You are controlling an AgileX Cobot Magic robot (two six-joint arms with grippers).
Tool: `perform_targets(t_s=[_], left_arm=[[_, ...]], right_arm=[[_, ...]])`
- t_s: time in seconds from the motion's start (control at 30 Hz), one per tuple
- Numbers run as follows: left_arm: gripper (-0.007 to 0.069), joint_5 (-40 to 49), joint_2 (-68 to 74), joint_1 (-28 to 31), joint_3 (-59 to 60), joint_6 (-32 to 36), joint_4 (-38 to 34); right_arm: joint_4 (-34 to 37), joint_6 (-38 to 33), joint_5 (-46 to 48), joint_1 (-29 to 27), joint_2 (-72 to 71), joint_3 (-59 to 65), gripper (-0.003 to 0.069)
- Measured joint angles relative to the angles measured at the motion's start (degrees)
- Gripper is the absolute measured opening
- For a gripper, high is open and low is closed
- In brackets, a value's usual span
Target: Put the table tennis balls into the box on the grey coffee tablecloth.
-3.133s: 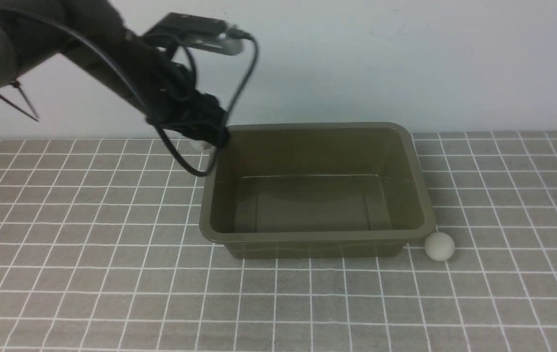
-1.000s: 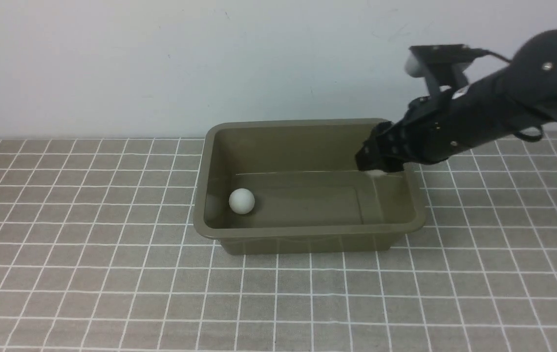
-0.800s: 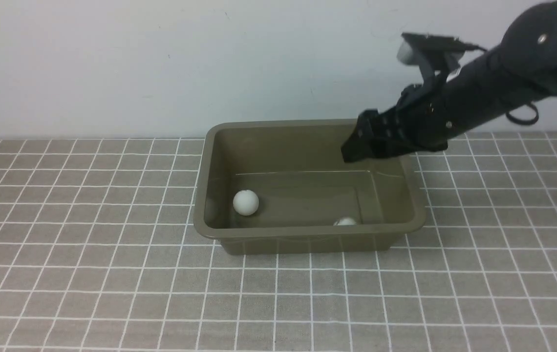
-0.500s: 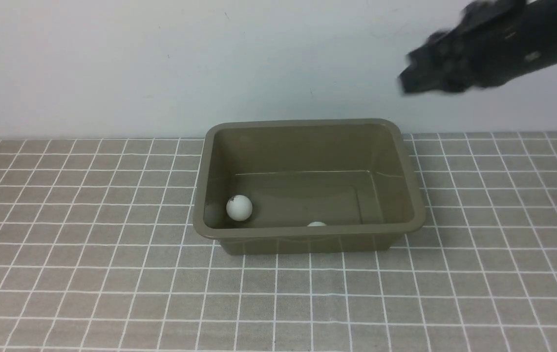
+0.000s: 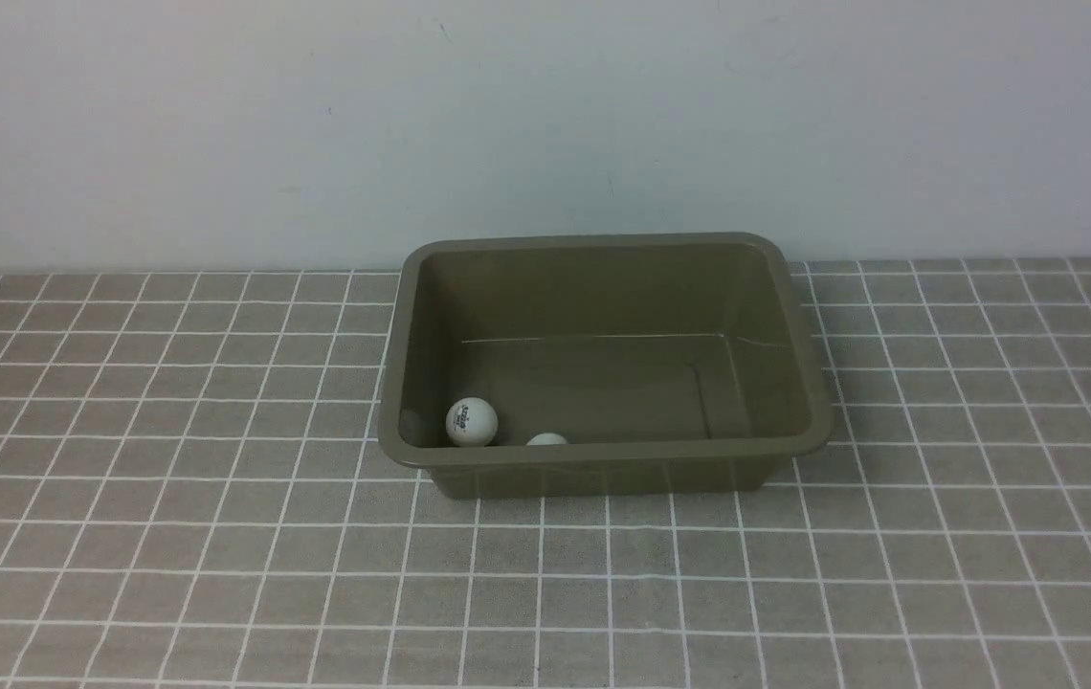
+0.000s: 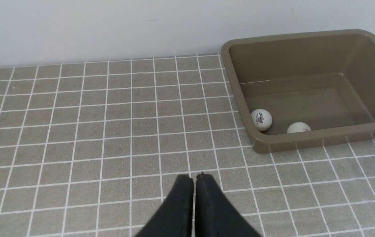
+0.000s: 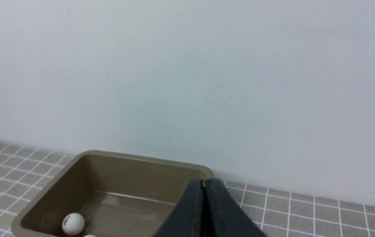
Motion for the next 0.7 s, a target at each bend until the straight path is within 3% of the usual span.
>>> perform_targets(t_s=[0.27,0.7], left_arm=[[-0.0005,-1.22,0.00,0.00,0.00,0.00,0.51],[-0.0005,-0.61,-4.78,0.00,1.60,1.35,1.21]], right_arm=[[-3.96,9.41,-8.31,0.00,-14.91,18.54,-0.0014],[-4.52,10.40,-9.08,0.00,-17.04,20.38,-0.0014]])
